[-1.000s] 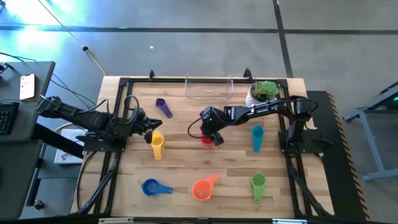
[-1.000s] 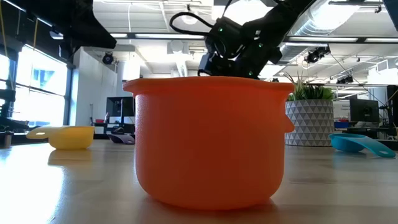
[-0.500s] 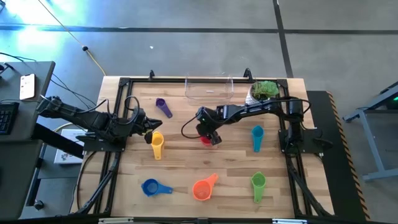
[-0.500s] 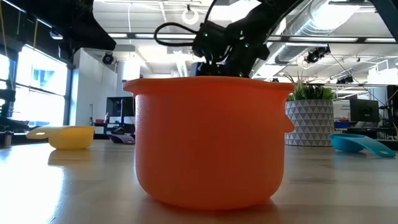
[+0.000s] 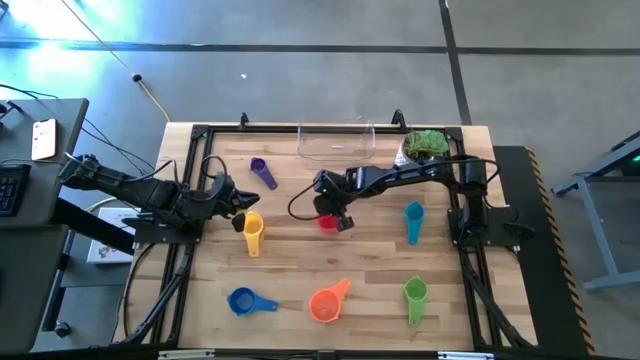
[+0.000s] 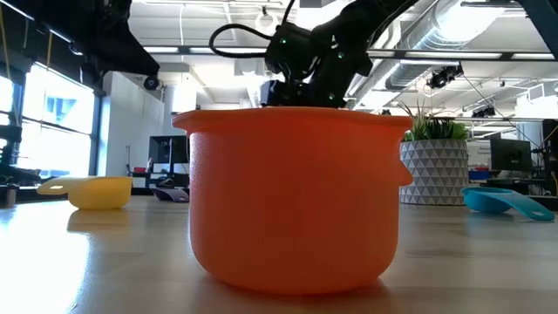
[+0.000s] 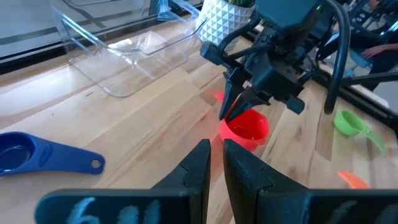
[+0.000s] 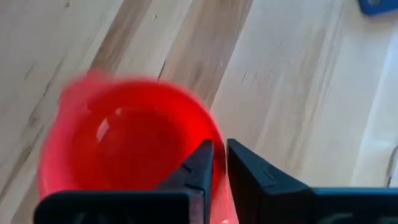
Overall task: Nest measuring cups in basket
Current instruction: Stack the pink measuring cup on top of the orange measuring cup
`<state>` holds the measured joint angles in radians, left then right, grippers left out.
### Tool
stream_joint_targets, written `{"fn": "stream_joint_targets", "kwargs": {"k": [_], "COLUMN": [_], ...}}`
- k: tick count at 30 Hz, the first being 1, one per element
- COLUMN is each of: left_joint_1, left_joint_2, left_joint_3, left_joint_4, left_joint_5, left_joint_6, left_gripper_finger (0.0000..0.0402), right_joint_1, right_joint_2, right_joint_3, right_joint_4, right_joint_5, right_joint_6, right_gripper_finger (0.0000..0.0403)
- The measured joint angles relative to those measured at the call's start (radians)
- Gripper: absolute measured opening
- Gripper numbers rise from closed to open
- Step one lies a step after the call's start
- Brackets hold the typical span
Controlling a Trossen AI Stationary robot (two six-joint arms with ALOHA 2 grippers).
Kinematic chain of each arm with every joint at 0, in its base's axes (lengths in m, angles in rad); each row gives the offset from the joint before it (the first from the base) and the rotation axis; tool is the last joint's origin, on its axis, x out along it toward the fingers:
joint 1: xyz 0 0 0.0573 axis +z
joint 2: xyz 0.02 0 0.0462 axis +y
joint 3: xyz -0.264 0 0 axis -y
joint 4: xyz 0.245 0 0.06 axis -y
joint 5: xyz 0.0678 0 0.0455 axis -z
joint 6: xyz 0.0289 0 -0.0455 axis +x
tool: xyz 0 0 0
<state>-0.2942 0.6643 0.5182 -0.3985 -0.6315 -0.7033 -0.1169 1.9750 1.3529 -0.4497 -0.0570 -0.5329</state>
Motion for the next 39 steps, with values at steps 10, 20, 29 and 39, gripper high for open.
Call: {"fn": "stream_joint_targets", "kwargs": {"k": [10,20,29,39], "left_joint_1": [0.0,0.0,0.0,0.0], "left_joint_2": [0.0,0.0,0.0,0.0], "left_joint_3": [0.0,0.0,0.0,0.0], "left_joint_4": [-0.008,-0.008,-0.008,-0.008], "left_joint_5": [0.0,0.0,0.0,0.063], "left_joint_6": [0.0,0.034,0.034,0.034], "left_gripper_finger": [0.0035,0.0035,0.0035,0.0035], "right_joint_1": [0.0,0.0,0.0,0.03], "right_joint_2": [0.002,0.002,0.002,0.001], "right_joint_3": [0.0,0.0,0.015,0.21], "right_joint_4": [0.004,-0.008,-0.051,-0.305], "right_joint_5": [0.024,0.03,0.054,0.029], "right_joint_6": [0.087,0.121,0.27,0.53], "right_gripper_finger": [0.0074,0.0045,0.0005,0.0001]}}
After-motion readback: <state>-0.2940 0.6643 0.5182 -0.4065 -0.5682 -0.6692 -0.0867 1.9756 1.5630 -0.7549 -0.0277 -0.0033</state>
